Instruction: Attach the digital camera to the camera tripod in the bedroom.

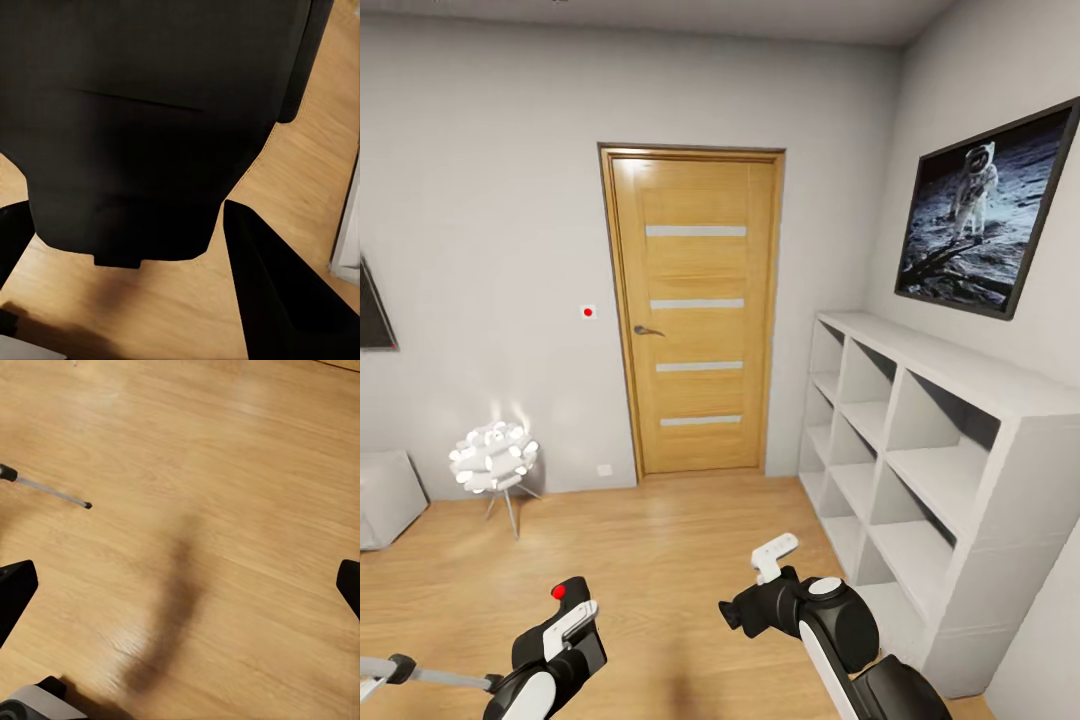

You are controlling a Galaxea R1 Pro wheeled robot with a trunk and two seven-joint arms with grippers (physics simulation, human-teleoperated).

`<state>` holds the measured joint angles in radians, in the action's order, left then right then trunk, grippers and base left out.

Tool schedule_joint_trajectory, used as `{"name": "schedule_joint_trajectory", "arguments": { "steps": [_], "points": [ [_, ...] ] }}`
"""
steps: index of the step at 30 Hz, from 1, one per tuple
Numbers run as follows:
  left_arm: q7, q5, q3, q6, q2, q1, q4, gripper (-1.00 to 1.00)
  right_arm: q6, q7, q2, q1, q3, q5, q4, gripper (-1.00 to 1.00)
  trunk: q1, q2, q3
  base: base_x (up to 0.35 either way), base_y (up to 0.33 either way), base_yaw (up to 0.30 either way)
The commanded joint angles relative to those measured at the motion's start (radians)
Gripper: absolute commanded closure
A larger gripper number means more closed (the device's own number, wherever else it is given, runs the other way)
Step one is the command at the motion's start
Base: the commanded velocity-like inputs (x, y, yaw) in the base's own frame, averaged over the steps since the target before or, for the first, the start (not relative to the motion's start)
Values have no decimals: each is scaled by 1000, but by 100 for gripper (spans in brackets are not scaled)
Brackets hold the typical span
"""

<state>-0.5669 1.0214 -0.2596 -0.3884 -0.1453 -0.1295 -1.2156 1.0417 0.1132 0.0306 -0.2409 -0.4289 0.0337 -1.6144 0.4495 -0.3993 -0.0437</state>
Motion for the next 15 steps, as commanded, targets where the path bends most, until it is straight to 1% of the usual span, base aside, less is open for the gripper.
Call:
{"name": "schedule_joint_trajectory", "arguments": {
  "steps": [1, 5, 8, 15],
  "points": [
    [-7, 5, -3, -1, -1, -1, -1, 100, 4, 0, 0, 0, 1, 3, -1, -100, 0, -1, 0, 42, 9, 239],
    [-7, 5, -2, -2, -1, -1, -1, 100, 4, 0, 0, -1, 1, 3, -1, -100, 0, -1, 0, 46, 7, 218],
    [-7, 5, -2, -1, -1, -1, -1, 100, 4, 0, 0, -1, 1, 3, -1, -100, 0, -1, 0, 139, 3, 128],
    [-7, 4, -2, -1, -1, -1, -1, 100, 4, 0, 0, -1, 1, 3, -1, -100, 0, -1, 0, 248, 1, 53]
  ]
}}
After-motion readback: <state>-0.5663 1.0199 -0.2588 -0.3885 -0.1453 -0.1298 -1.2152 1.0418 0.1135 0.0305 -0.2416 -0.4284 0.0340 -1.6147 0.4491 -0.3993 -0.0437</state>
